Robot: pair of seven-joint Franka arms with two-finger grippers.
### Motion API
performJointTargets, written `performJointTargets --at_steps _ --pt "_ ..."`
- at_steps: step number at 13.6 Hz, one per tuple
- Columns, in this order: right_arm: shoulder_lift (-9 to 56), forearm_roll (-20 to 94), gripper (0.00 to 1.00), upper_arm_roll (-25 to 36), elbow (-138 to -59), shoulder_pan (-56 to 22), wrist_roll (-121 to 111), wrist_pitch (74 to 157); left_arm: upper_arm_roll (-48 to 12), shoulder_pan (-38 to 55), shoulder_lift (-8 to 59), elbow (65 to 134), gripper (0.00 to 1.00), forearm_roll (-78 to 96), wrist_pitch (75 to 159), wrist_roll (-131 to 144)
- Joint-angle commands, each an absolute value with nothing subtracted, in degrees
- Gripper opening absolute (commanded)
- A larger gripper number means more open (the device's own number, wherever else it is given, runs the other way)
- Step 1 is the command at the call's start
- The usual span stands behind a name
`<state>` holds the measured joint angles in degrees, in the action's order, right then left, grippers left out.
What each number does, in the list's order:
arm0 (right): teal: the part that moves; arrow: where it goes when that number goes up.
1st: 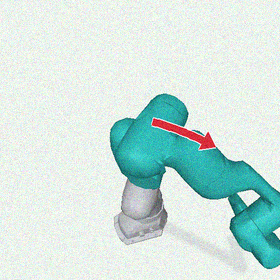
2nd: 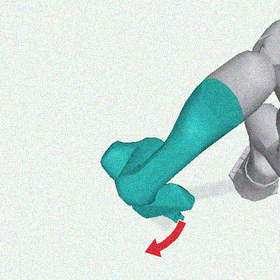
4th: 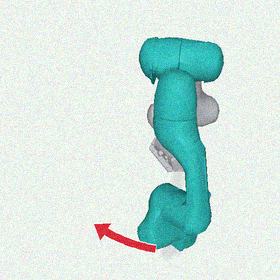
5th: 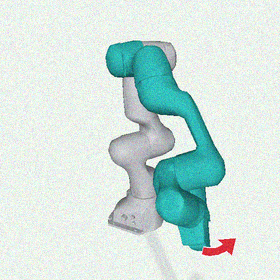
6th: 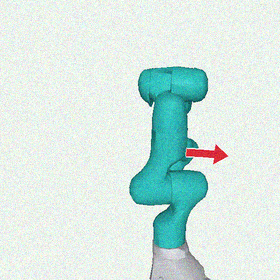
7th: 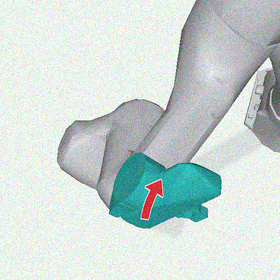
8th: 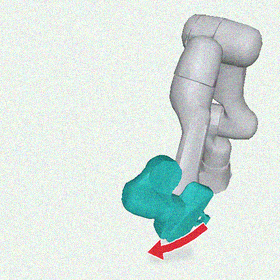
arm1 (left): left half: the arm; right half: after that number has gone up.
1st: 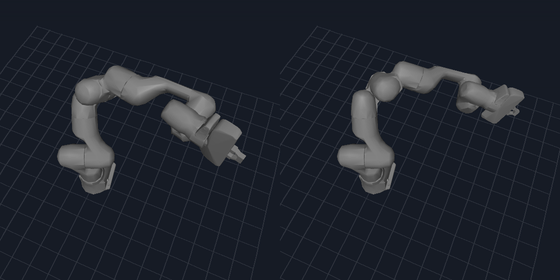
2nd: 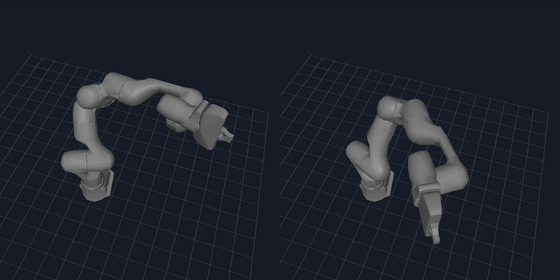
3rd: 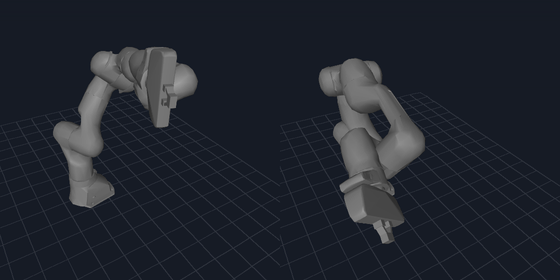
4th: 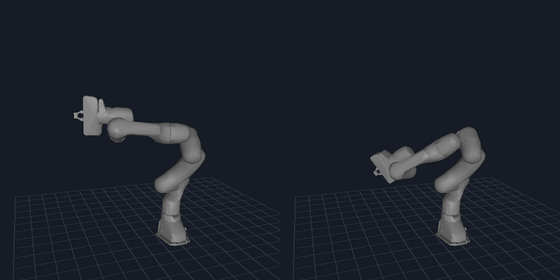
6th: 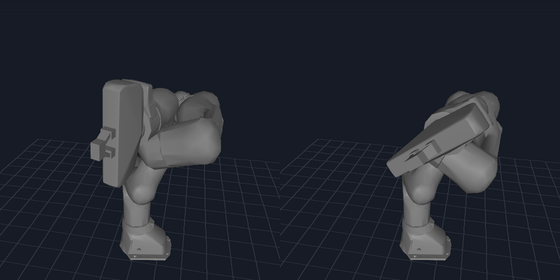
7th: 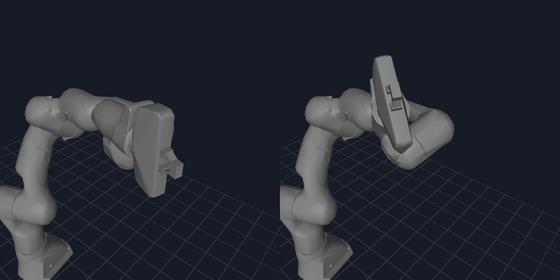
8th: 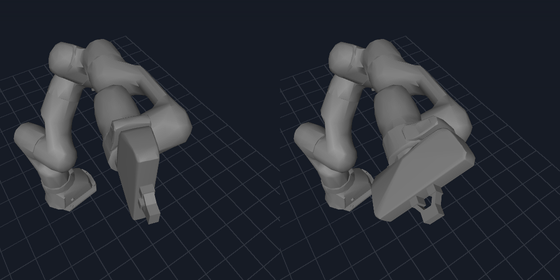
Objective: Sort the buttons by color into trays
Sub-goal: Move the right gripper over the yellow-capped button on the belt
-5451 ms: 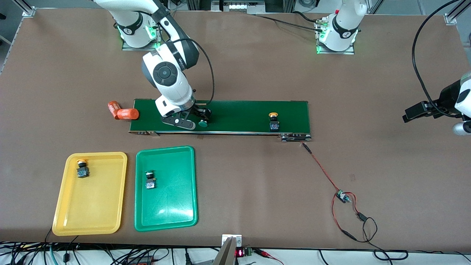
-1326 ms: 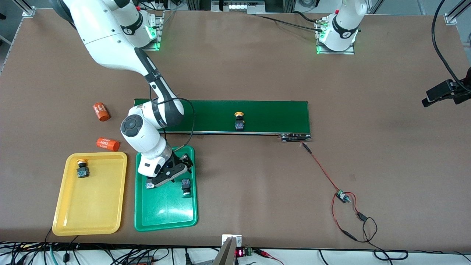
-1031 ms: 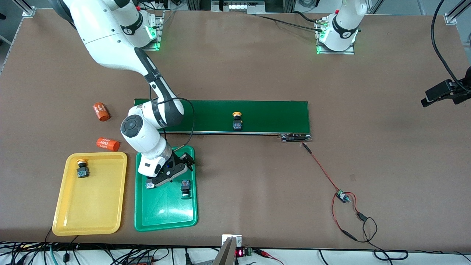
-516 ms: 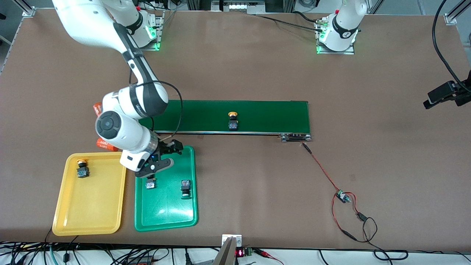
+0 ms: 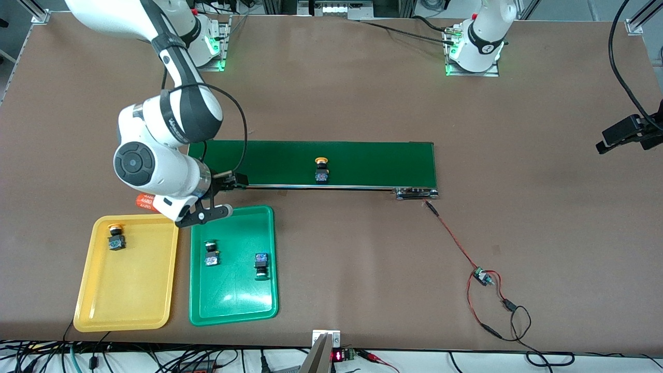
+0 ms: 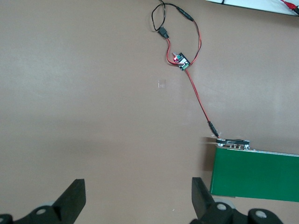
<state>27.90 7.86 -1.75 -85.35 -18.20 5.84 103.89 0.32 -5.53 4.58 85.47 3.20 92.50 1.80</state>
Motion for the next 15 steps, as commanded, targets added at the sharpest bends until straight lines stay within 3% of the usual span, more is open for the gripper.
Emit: performJointTargets --at_steps 1,4,15 --pt "24.27 8.7 1.0 -1.23 -86.84 -18.63 9.66 97.85 0.44 -5.8 5.36 83.67 1.0 4.39 92.02 1.23" --pt "22.94 8.7 1.0 -1.23 -87.71 -18.46 10.37 94.75 0.44 -5.8 5.27 83.67 1.0 4.39 92.02 1.23" --pt "24.34 8.96 1.0 -1.32 -89.12 -20.04 12.74 97.03 0.35 -5.8 5.27 83.67 1.0 4.31 91.76 1.32"
